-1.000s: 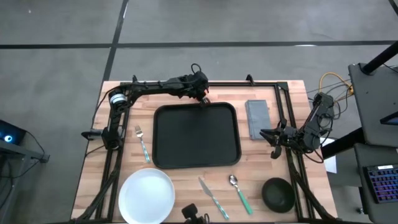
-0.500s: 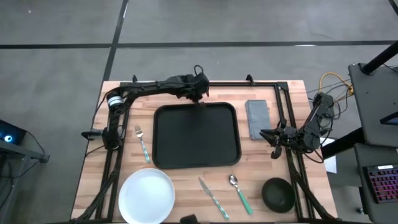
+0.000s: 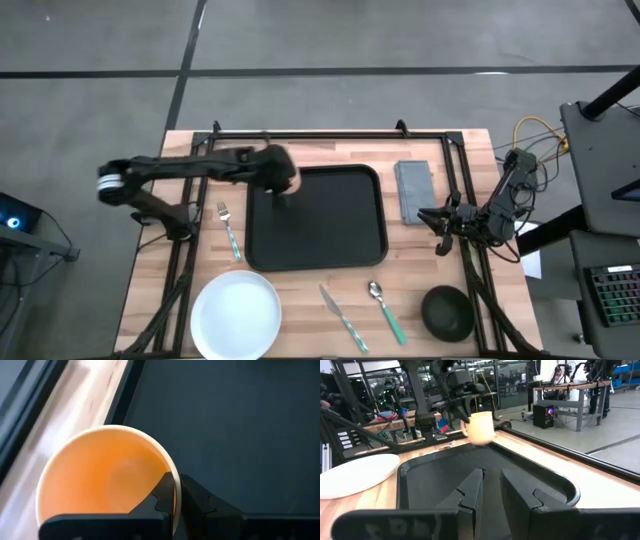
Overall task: Set up tray
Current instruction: Put the orange mug on the black tray
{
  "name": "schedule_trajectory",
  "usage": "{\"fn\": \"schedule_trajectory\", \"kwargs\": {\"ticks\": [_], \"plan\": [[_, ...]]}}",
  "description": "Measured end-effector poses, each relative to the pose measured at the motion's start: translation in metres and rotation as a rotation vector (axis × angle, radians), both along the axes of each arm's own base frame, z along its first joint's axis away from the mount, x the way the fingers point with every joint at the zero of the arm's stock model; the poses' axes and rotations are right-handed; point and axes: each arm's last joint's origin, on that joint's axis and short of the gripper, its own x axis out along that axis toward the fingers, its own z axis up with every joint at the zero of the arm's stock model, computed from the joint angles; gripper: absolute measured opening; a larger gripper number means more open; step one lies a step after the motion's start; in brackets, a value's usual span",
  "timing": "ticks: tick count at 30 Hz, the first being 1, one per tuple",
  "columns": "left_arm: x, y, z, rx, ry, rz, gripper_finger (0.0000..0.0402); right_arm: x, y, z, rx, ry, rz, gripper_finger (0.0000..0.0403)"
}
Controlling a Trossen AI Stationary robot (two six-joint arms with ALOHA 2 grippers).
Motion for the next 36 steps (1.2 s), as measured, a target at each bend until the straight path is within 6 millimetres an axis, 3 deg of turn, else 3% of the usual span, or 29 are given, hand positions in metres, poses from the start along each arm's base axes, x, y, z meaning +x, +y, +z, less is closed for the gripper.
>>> {"fn": "schedule_trajectory", "kwargs": {"ticks": [6,14,18,27,36], "plan": [[-0.043,-0.013,-0.021,-0.052,-0.016,0.034,0.0000,0.000,0.000,0.000,0.004,-0.001,0.000,0.0059],[-0.058,-0.008,-0.053,-0.068,0.042,0.074,0.0000,0.000,0.000,0.001,0.011,-0.006,0.015,0.0059],[-0.059,0.003,-0.055,-0.034,0.008,0.088,0.0000,0.000,0.001,0.001,0.013,-0.006,0.021,0.0059],[-0.063,0.004,-0.060,-0.026,0.035,0.068,0.0007,0.000,0.001,0.001,0.050,-0.019,0.022,0.0059],[-0.057,0.007,-0.040,-0.007,0.002,0.064,0.0088,0.000,0.001,0.001,0.045,-0.016,0.041,0.0059]]}}
